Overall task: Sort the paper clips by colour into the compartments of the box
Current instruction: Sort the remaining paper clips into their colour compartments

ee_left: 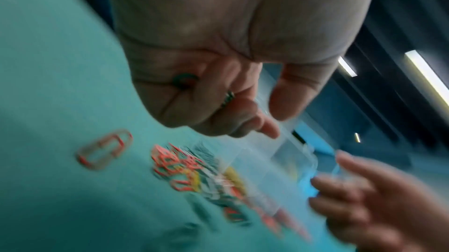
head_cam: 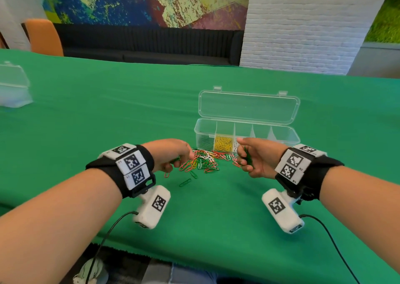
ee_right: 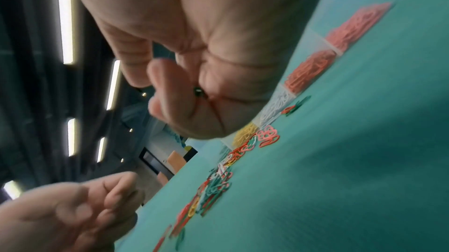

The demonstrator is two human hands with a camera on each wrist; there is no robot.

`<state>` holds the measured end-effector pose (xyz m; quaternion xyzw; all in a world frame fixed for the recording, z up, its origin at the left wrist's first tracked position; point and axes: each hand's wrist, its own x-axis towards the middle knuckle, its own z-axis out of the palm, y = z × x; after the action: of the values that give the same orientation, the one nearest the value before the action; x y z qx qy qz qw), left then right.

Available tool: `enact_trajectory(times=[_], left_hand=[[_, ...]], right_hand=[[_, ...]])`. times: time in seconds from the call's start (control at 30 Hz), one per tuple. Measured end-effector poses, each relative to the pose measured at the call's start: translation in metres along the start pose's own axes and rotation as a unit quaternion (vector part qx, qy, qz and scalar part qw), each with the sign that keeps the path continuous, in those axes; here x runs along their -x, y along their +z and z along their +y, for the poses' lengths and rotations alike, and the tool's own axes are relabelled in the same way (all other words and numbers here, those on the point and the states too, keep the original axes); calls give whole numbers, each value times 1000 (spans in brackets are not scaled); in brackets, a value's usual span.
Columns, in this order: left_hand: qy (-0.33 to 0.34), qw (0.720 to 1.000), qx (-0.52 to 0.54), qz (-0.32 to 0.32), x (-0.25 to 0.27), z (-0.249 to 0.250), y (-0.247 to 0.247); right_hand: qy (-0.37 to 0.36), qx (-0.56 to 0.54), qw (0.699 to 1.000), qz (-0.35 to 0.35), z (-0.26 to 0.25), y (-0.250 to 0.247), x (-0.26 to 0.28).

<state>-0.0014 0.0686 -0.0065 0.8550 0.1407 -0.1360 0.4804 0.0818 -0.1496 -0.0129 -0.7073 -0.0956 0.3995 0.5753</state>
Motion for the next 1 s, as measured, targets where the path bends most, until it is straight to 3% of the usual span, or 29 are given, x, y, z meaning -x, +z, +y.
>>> enact_trajectory(times=[0.07,0.13,0.23,0.3,0.57,0.87,1.0], left_hand=[[26,984,-179,3,0,-2,-1],[39,952,-302,6,2,-4,0],[38,916,-400,3,4,-6,6],[38,902,-430,-2,1,-7,10],[47,907,-418,-17,-9,-7,11],[83,905,-416,-19,-18,-7,14],[106,917,-384,29,-22,-7,12]], right_hand=[[-3,98,994,42,-2,6,-6],[4,230,970,77,-4,13,-7],[-40,478,871,104,-9,21,-5],[-76,566,814,104,-13,28,-4],[-101,697,706,71,-12,46,-30],[-110,743,657,65,-13,55,-41],[-110,734,668,64,-13,57,-43]])
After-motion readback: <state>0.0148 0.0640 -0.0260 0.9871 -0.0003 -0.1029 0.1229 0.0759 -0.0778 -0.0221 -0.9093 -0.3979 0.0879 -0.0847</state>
